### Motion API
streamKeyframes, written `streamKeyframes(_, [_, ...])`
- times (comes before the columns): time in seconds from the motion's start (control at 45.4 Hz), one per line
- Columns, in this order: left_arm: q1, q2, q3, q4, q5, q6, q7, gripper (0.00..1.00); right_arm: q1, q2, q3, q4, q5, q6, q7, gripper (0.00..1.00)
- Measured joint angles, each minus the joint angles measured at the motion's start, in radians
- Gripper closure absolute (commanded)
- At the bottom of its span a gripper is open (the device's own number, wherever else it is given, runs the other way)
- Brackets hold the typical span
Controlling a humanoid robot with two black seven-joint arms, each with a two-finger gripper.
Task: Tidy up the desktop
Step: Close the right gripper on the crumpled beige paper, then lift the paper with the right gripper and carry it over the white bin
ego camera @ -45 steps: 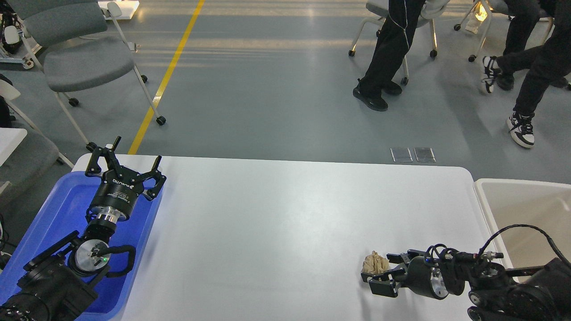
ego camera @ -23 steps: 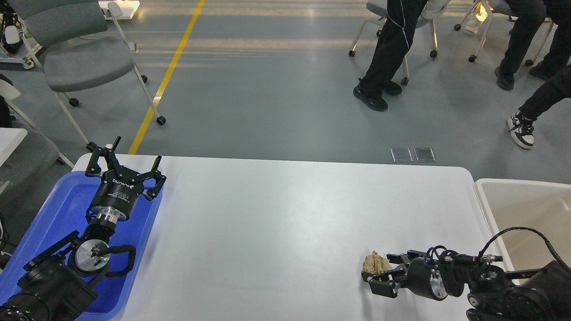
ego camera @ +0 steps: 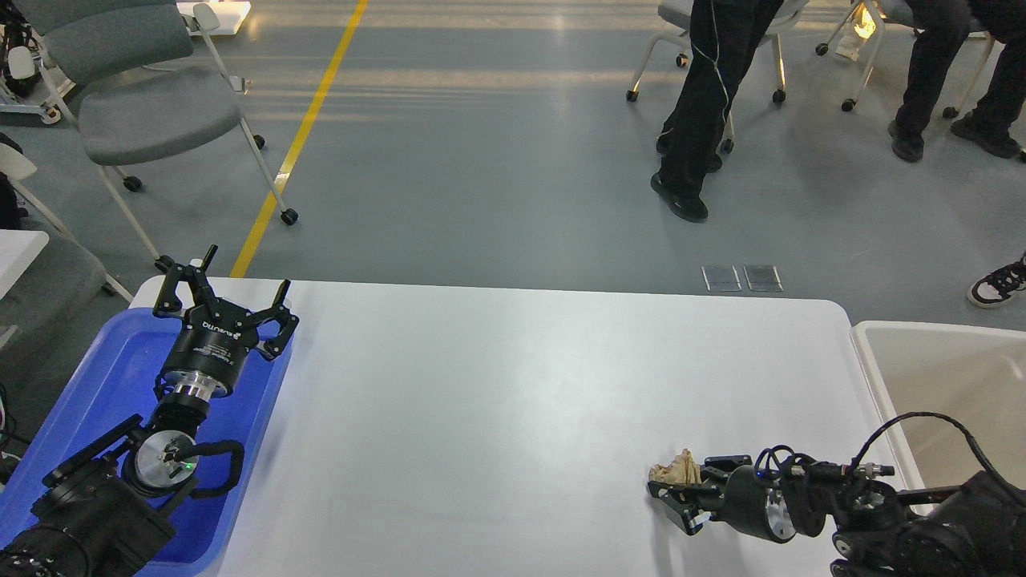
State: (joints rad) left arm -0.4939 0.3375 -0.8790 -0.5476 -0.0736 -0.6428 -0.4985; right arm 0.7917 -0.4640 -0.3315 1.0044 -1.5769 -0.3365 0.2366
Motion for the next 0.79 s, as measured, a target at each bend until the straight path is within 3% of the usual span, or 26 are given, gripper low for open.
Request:
streamKeyframes(0.462, [0.000, 0.000, 0.000, 0.000, 0.000, 0.000, 0.000, 0.00, 0.018, -0.019, -0.001, 0.012, 0.000, 0.002, 0.015, 1.00])
streamKeyframes(0.792, [0.000, 0.000, 0.000, 0.000, 0.001, 0.000, 0.000, 0.00, 0.156, -0.150, 0.000, 0.161, 0.057, 0.050, 0.024, 1.00])
